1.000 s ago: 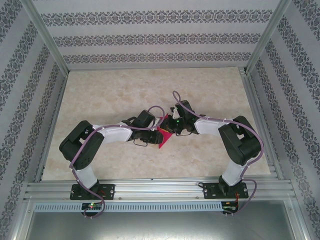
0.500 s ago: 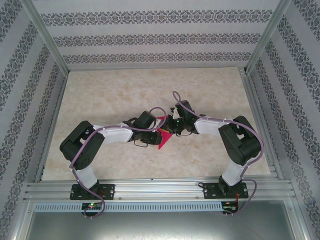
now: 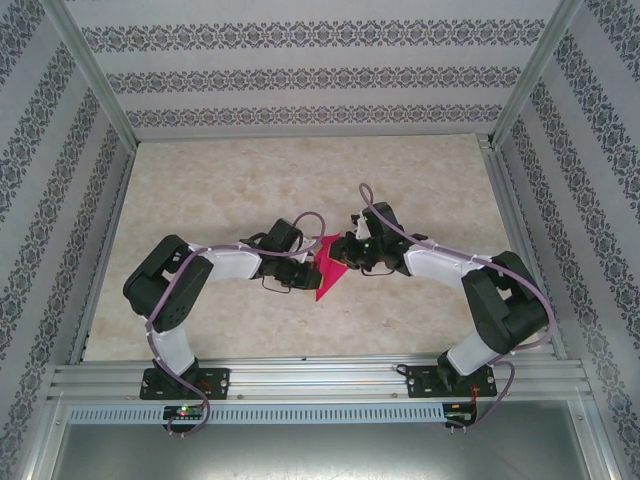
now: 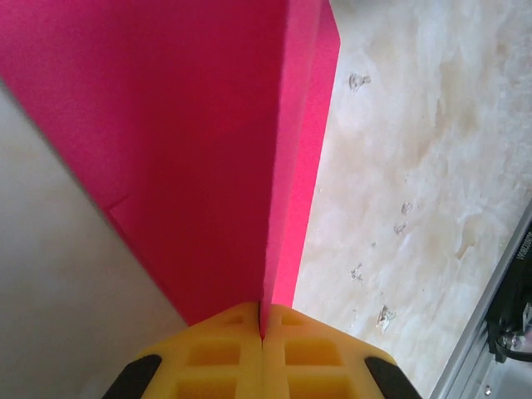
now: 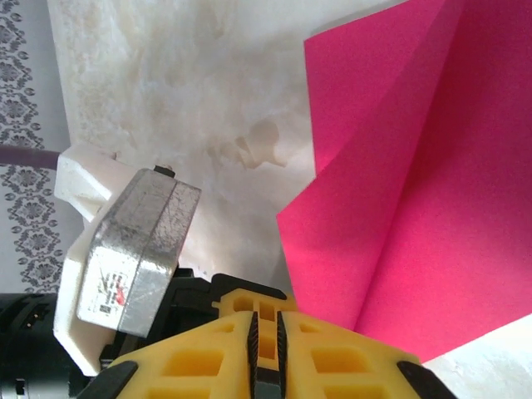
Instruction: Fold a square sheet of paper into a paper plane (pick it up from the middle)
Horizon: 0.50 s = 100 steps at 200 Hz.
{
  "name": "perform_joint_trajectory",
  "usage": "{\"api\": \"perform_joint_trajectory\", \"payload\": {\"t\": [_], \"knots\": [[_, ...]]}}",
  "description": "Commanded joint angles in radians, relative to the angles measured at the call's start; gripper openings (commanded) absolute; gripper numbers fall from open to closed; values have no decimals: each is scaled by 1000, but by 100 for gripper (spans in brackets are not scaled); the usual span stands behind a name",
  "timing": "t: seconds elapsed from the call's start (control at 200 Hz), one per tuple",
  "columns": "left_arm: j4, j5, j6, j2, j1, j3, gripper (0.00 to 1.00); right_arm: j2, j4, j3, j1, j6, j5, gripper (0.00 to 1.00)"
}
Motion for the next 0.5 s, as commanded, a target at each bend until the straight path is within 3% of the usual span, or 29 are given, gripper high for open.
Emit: {"api": "perform_joint_trajectory", "payload": {"t": [0.0,0.495], "knots": [[15,59,26,17,27,-10,5,9,9,-4,24,-8,9,16],[41,122,-32,58,70,-45,5,149,67,81,45,20,-7,15]]}}
